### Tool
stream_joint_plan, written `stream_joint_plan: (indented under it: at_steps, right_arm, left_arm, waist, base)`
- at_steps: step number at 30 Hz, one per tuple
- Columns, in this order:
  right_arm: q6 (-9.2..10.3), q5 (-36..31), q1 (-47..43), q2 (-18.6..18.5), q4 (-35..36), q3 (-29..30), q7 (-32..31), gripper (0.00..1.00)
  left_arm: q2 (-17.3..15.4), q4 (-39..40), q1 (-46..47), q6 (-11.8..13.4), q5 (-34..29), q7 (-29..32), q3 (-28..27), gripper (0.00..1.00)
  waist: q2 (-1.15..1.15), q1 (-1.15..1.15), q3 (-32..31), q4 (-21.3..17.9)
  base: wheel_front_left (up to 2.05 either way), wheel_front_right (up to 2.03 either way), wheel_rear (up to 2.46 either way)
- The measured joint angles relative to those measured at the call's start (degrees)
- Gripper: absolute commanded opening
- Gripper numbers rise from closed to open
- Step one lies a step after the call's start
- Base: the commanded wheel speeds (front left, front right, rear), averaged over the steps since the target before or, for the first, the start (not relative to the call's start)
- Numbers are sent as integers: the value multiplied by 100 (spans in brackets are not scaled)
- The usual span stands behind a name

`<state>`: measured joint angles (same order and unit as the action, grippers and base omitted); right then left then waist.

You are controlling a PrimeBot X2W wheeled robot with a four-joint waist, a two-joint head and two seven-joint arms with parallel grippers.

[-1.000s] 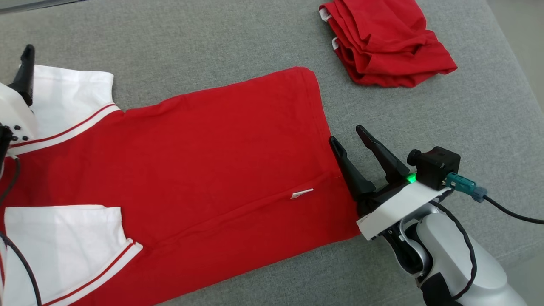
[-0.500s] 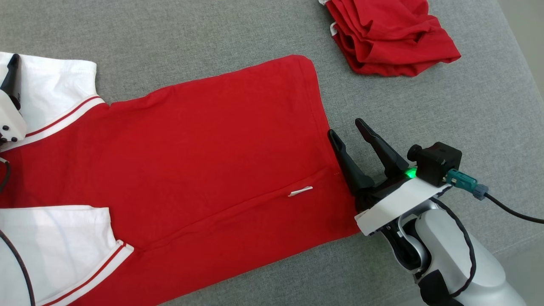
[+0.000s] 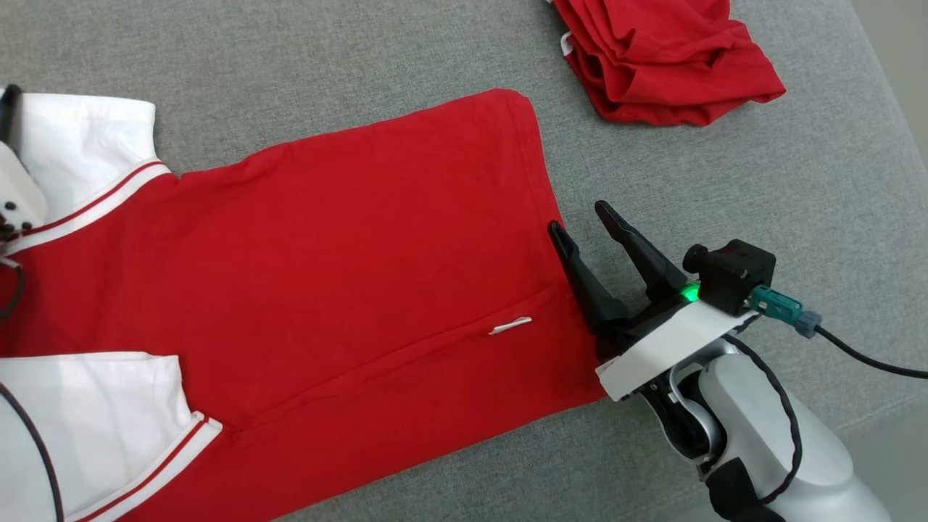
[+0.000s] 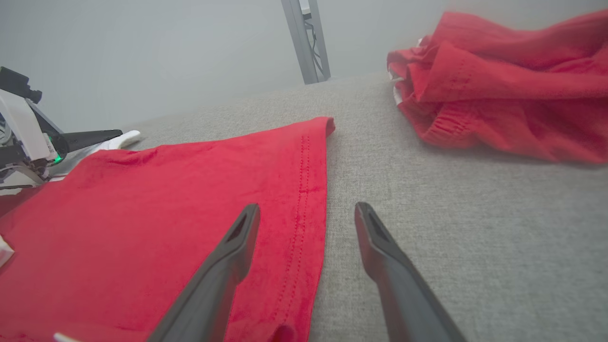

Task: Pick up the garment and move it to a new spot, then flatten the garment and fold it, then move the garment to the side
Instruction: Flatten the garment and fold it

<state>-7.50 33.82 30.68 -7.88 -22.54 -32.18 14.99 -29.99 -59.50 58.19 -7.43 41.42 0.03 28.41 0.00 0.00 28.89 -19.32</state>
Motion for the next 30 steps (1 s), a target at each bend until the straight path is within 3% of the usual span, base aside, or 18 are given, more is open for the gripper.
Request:
stream_joint_plan:
  at_steps: [1,9,30]
  right_arm:
    - [0,0,8,10,-10,-2,0,100]
    - [0,2,387,47,-197,-38,0,100]
    - [1,1083,2239,375,-2844,-628,-135,100]
  left_arm:
    - [31,35,1,0,155,30,-13,0]
    - [-18,69,41,0,207,-214,325,0]
    - [241,238,160,0,597,-722,1087,0]
  waist:
    - [0,0,7,2]
    - [0,0,-19,103]
    - [0,0,-168,574]
  base:
    - [0,0,0]
    - [0,0,0]
    - [0,0,0]
